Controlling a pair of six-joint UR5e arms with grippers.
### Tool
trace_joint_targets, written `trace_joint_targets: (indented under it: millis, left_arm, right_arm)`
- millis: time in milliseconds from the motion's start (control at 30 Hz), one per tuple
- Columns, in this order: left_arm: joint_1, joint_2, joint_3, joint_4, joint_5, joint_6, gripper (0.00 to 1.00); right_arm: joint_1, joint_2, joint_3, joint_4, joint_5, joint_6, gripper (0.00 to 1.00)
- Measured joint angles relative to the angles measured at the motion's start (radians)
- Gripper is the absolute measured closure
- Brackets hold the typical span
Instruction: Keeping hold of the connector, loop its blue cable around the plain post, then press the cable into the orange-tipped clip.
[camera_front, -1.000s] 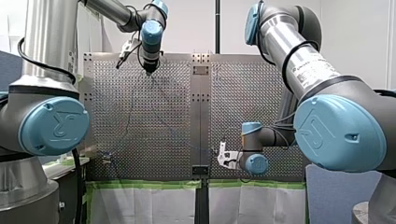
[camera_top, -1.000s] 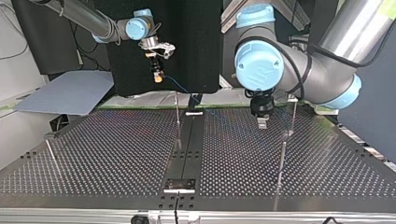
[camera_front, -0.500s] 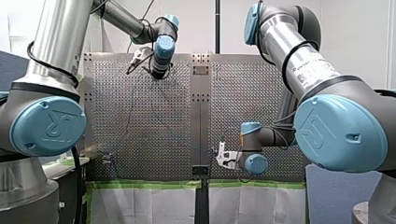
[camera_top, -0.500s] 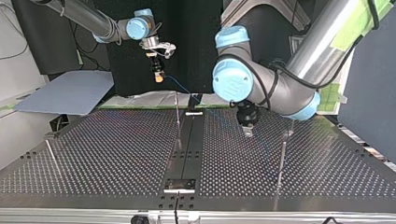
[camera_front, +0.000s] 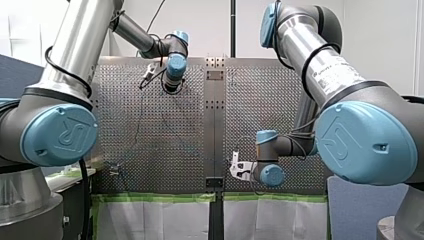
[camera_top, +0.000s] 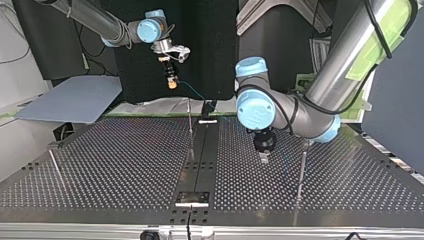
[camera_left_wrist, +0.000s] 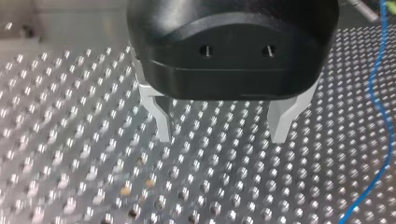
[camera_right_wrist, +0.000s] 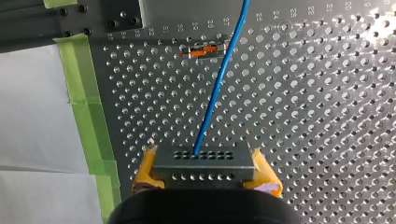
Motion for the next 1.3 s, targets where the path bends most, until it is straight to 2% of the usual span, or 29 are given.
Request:
trace_joint_targets:
  millis: [233,467,567,900,1300]
  left_arm:
    - [0.043,-0.001,0.001,0.017,0.063,-0.045,0.01]
    - [0.052,-0.001,0.001,0.019,0.118,-0.017,0.01]
    - [0.054,-0.001,0.0,0.021,0.113,-0.002,0.01]
    - [0.064,-0.001,0.0,0.034,0.045,0.057,0.01]
    - [0.059,-0.015,-0.005,0.05,0.015,0.119,0.01]
  right_arm:
    - [0.004,0.0,-0.001,-0.003,0.0,0.0,0.98]
    - [0.006,0.0,-0.001,-0.003,0.0,0.0,0.98]
    - [0.006,0.0,-0.001,-0.002,0.0,0.0,0.98]
    - [0.009,0.0,-0.001,0.0,0.0,0.0,0.98]
    - [0.013,0.0,-0.001,0.002,0.0,-0.001,0.98]
